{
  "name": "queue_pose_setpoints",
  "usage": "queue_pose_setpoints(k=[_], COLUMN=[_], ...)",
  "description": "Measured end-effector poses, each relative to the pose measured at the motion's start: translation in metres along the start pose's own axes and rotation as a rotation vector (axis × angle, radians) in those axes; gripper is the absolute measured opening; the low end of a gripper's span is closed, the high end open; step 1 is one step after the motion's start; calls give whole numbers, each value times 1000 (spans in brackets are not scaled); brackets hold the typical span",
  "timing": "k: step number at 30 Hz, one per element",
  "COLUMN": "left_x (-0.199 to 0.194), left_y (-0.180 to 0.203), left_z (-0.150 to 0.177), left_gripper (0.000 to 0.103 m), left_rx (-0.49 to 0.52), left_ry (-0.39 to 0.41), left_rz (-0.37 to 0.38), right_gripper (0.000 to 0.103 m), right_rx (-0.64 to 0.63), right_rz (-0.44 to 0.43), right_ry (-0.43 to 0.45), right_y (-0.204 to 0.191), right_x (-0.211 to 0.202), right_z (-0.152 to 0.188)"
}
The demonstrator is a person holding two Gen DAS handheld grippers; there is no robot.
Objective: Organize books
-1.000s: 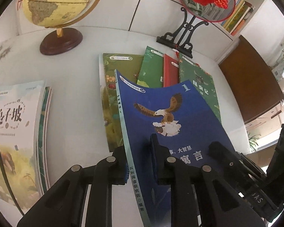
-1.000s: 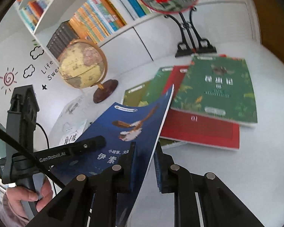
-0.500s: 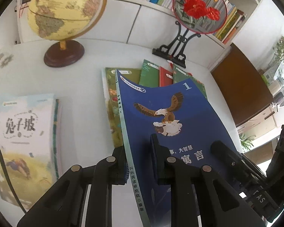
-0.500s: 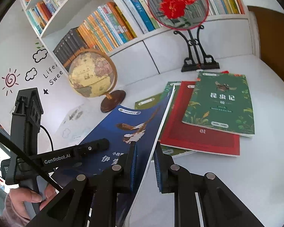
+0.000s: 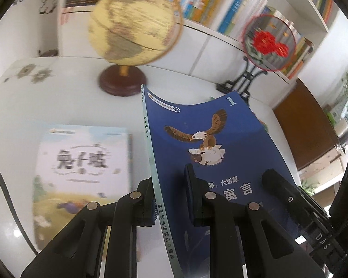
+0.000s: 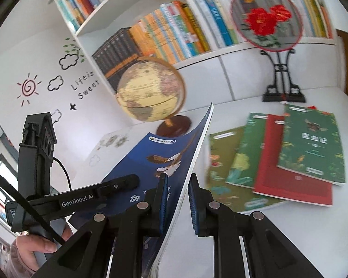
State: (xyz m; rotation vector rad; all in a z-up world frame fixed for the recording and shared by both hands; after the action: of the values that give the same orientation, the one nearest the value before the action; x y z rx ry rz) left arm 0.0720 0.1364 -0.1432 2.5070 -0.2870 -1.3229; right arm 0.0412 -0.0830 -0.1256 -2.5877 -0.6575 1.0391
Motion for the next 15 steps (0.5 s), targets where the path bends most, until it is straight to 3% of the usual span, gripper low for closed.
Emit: queue_pose_setpoints(k=[7,15], left_x=[-15,-21], left_y=[-55,-99], left_z=[3,11], left_gripper=[16,17], left_rx=[-80,-106], left_ry=[21,24], left_rz=[-59,-110], right_gripper=[17,17], right_rx=[-31,-45], right_rz=[-44,-80], right_ry=[-38,-79], right_y=[-46,-84], right_x=[35,71], right_z=[9,22])
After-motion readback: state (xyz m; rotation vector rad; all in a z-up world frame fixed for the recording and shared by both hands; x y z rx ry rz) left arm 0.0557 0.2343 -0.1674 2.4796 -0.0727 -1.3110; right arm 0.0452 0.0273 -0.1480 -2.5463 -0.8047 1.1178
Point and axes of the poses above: each gripper's, at about its wrist camera, not at the fingertips, and x roughly the way its jaws point, y to its right, z to its underside, the point moved 1 cm from there along x, roughly the way its jaws point
